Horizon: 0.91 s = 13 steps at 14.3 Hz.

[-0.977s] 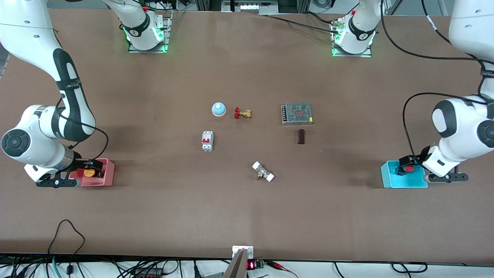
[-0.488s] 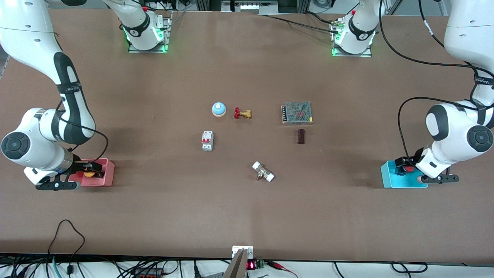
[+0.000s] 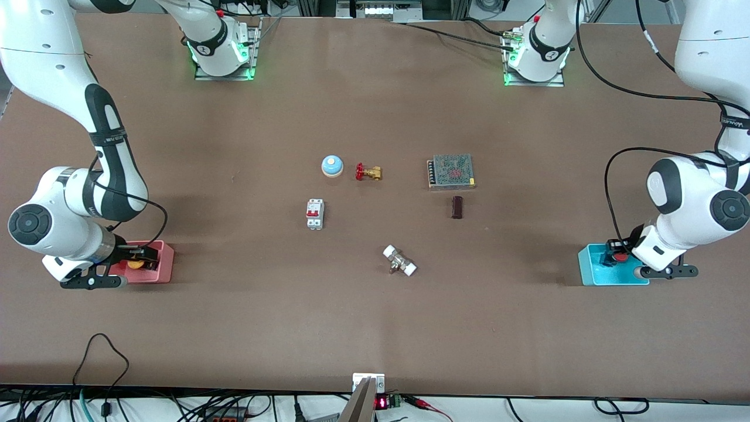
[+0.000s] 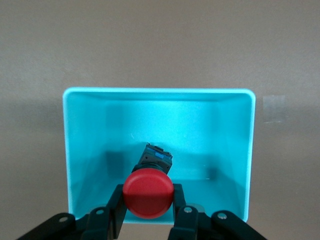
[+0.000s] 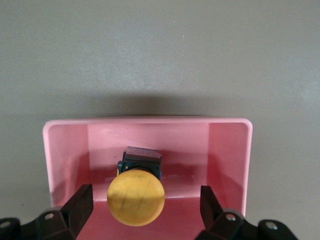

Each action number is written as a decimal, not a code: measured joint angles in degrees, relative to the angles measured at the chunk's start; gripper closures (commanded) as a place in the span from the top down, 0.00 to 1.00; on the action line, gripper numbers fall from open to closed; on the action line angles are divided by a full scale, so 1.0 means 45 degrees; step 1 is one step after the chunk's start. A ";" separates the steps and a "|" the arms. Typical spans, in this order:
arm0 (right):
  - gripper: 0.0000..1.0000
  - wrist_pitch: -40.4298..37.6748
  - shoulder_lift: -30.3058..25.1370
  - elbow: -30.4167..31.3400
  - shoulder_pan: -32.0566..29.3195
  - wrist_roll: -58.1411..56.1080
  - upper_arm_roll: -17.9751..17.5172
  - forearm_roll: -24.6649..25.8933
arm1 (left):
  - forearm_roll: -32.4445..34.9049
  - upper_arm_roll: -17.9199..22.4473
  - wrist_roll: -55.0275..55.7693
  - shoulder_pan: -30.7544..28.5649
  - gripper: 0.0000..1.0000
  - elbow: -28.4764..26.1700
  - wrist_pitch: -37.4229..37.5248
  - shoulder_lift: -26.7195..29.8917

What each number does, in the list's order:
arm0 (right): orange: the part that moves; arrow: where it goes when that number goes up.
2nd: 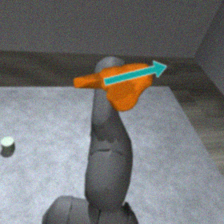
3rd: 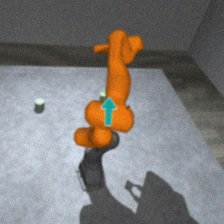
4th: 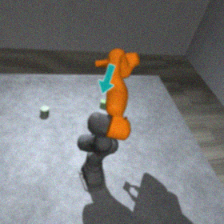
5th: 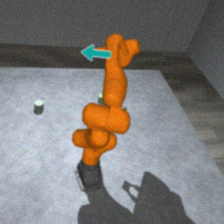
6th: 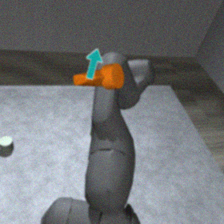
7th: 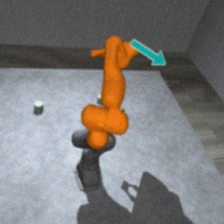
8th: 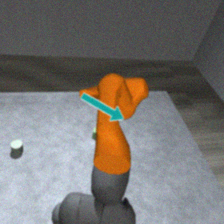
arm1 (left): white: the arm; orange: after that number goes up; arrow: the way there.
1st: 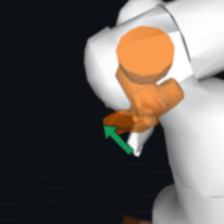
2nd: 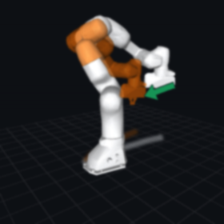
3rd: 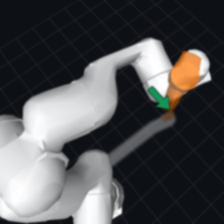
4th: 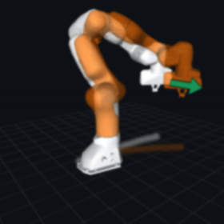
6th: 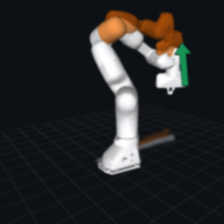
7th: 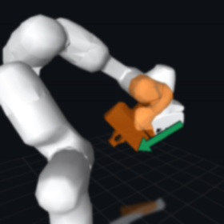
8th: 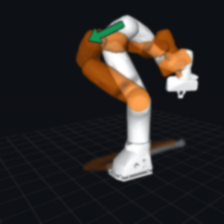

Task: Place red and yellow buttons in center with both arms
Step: 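Grasp the yellow button with the right gripper while the left gripper grasps the red button, then lift the yellow button toward the table middle while the left gripper carries the red button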

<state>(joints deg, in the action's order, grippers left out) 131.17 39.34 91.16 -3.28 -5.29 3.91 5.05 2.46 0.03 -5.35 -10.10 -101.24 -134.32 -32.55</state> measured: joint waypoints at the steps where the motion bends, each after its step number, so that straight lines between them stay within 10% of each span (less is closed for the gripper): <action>1: 0.72 0.0000 0.0006 -0.0012 0.0000 -0.0001 0.0000 0.0000 | 0.0000 -0.0001 0.0000 0.0001 0.20 0.0091 0.0209 0.0082; 7: 0.19 -0.0006 0.0037 -0.0247 -0.0001 -0.0059 -0.0003 0.0000 | 0.0000 -0.0175 0.0025 0.0217 0.20 0.0360 0.2094 0.1662; 13: 0.18 -0.0220 0.0026 -0.0703 0.0001 -0.0551 -0.0010 0.0001 | -0.0001 -0.1657 0.2077 0.0426 0.21 0.0235 0.3141 0.2331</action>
<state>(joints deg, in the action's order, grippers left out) 130.18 39.46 88.00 -3.28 -7.77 3.87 5.05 2.45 -7.43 3.99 -8.18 -100.18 -120.19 -22.06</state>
